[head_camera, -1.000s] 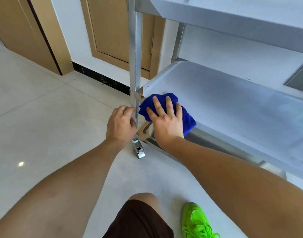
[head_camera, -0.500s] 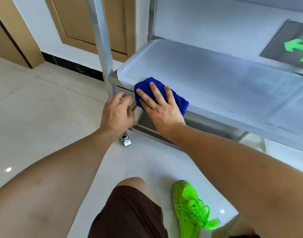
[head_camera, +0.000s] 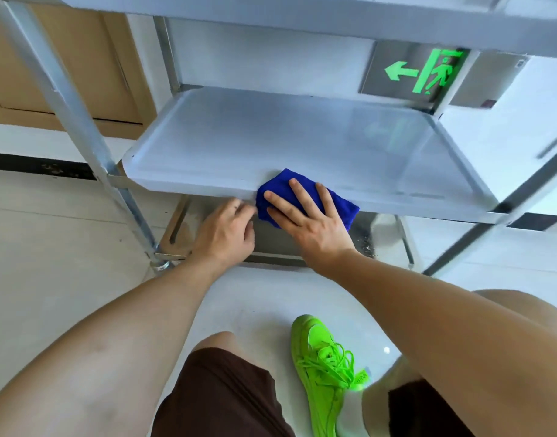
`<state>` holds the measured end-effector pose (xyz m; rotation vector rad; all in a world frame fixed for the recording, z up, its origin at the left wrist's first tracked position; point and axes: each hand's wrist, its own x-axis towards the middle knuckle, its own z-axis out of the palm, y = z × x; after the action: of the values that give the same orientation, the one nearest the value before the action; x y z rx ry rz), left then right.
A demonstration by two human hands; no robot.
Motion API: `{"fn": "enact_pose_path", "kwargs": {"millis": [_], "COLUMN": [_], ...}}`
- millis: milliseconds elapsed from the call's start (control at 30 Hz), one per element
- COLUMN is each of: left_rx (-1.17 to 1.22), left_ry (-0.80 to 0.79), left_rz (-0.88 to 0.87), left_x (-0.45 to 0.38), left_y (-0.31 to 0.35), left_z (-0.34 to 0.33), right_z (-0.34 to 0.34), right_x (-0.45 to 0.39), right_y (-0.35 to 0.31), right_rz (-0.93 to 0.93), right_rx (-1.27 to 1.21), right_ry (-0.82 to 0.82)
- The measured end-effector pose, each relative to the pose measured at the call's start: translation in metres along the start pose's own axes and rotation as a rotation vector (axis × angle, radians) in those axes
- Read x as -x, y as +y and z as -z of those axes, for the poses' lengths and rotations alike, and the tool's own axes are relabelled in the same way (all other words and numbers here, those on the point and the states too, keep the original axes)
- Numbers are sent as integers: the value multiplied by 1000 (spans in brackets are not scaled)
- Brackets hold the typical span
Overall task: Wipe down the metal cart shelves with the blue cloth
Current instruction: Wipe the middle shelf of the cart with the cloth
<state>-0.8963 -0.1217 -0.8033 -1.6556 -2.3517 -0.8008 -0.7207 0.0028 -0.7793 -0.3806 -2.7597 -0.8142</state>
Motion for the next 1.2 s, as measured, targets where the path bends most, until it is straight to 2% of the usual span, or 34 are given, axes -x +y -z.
{"fn": "enact_pose_path", "kwargs": {"millis": [167, 433, 733, 967, 1067, 1200], "left_rx": [-29, 82, 55, 41, -12, -63], "left_ry": [-147, -290, -445, -451, -461, -499], "left_rz": [-205, -328, -287, -264, -271, -215], "left_x": [-22, -51, -50, -62, -60, -42], "left_y": [63, 144, 183, 210, 209, 187], "left_z": [-21, -64, -123, -135, -139, -147], "right_z": [-5, -14, -28, -30, -39, -60], "right_x": [48, 126, 198, 224, 229, 235], "right_y": [39, 90, 138, 126, 118, 87], "right_rz": [-56, -266, -419, -649, -706, -721], "right_rx": [25, 46, -102, -266, -361, -481], "right_ry": [-31, -56, -92, -84, -141, -308]}}
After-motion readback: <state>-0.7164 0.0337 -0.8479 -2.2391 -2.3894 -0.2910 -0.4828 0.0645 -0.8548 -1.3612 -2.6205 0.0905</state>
